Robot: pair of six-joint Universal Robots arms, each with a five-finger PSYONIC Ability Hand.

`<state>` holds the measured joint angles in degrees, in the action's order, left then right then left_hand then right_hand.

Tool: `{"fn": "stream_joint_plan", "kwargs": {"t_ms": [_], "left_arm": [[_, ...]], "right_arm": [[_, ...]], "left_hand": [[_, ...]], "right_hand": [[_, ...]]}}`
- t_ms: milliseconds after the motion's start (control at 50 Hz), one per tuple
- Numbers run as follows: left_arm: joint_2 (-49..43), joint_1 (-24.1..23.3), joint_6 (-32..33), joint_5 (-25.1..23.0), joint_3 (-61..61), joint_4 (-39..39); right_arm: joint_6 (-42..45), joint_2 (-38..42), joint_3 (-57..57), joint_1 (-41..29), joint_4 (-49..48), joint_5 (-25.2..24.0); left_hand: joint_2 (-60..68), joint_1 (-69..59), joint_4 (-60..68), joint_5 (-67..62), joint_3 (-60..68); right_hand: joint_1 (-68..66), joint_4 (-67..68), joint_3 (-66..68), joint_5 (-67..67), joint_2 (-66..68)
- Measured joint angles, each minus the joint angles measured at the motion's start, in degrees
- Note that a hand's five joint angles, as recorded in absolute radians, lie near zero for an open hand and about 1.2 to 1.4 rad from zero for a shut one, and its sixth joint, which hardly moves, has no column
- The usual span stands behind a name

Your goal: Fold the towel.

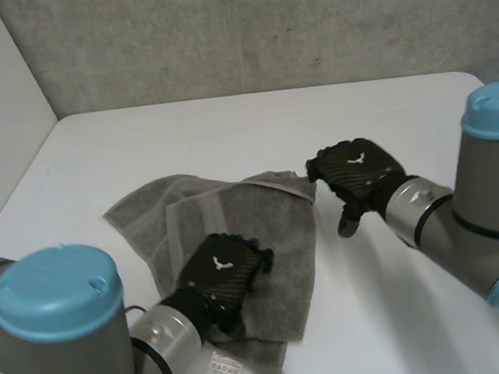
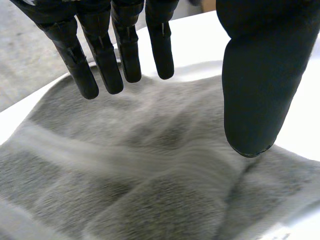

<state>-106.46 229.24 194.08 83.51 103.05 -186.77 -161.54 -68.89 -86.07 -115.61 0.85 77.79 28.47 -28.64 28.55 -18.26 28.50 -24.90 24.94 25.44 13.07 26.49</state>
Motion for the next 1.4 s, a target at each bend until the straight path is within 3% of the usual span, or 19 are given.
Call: {"fn": "stream_joint_plan", "kwargs": {"t_ms": [220,320,400,520,780,1100,1240,1400], "left_arm": [[-5.16,-3.43,0.41,0.28,-1.54,-0.8],[-7.85,-3.42,0.38,0.3,-3.56,-1.44],[-9.36,-3.34,0.43,0.51,-5.52,-1.72],[-8.59,-3.16,0.63,2.11,-6.85,-1.49],[4.44,-1.16,1.87,5.04,-3.02,1.58],[16.5,2.74,10.41,5.09,3.1,4.97],[17.14,3.48,10.37,5.14,3.56,4.75],[16.71,5.92,10.27,5.04,4.23,4.57]], "right_arm": [[0.23,-0.71,-3.75,4.47,-0.14,-0.99],[0.26,-0.66,-5.76,5.03,-0.52,-1.26],[0.27,-0.63,-6.66,5.47,-0.76,-1.34],[0.26,-0.52,-5.74,6.56,-0.9,-1.4],[-3.21,7.38,8.99,7.51,3.38,-3.41],[-25.69,29.52,36.83,1.37,14.23,-8.02],[-27.05,34.5,41.02,-1.91,19.98,-8.53],[-26.39,33.75,39.78,-2.85,21.82,-8.33]], "left_hand": [[4.32,-4.42,4.22,-4.53,4.27],[15.46,-15.6,15.38,-15.57,15.41],[32.69,-31.9,32.29,-32.28,32.58],[39.94,-37.54,39.82,-38.78,39.84],[41.14,-38.34,41.12,-40.17,41.07],[41.15,-38.74,41.14,-40.12,41.15],[41.18,-38.83,41.15,-40.12,41.15],[41.18,-38.83,41.15,-40.12,41.15]], "right_hand": [[0.0,0.0,0.0,0.0,0.0],[0.0,0.0,0.0,0.0,0.0],[0.0,0.0,0.0,0.0,0.0],[0.0,0.0,0.0,0.0,0.0],[0.23,-0.06,-0.21,-0.34,0.0],[0.54,-0.8,-0.85,-0.22,-0.95],[0.53,-0.8,-0.85,0.05,-0.95],[0.53,-0.8,-0.85,0.07,-0.95]]}}
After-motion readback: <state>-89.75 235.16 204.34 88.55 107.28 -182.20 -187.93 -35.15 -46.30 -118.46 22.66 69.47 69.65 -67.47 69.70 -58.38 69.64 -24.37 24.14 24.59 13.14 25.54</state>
